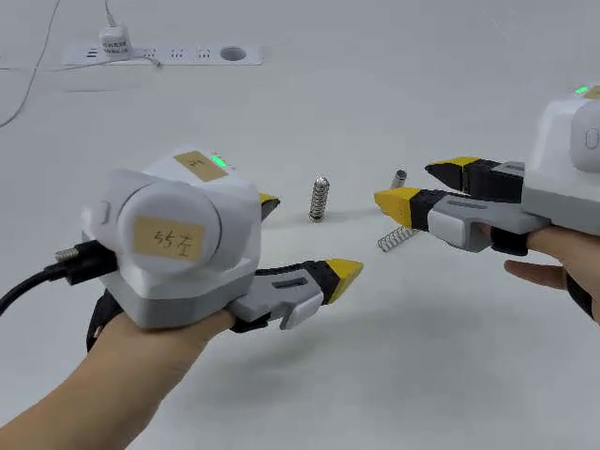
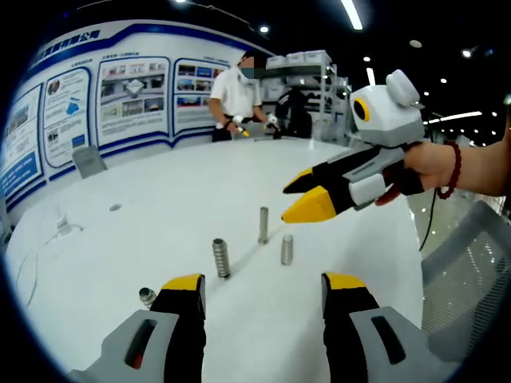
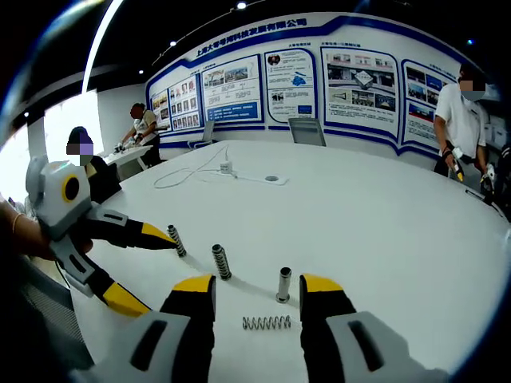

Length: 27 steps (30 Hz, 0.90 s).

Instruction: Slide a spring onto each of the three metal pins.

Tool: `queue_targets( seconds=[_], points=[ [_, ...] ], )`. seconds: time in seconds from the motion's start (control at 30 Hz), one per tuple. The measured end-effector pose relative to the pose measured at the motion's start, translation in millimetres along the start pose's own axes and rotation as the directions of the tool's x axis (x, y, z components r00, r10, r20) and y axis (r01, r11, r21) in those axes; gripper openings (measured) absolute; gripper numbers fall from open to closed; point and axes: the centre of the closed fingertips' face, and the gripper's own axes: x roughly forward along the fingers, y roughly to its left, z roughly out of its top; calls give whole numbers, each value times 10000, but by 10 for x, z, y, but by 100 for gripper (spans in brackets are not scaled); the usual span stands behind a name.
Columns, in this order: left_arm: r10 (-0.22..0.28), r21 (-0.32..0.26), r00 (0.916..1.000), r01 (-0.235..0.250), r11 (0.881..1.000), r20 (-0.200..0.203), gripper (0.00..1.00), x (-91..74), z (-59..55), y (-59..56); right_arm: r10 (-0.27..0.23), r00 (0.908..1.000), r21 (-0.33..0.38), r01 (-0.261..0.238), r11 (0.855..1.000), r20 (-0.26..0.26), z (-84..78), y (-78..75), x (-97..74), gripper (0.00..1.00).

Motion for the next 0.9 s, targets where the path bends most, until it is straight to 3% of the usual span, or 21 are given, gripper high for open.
queue_targets(
  seconds=[0.23, 0.47, 0.9],
  points=[
    [-247, -103, 9997, 246, 9996, -60, 56, 183, 30, -52, 164, 9998, -138, -163, 9998, 64, -27, -38, -107, 44],
    [-561, -64, 9979, 559, 9984, -328, 53, 373, -24, -138, 151, 9997, -654, -163, 9977, -194, -110, -64, -197, 44],
    [-827, -141, 9931, 818, 9966, -829, 45, 691, -118, -255, 46, 9997, -481, -58, 9988, -257, -203, -123, -261, 43]
  ],
)
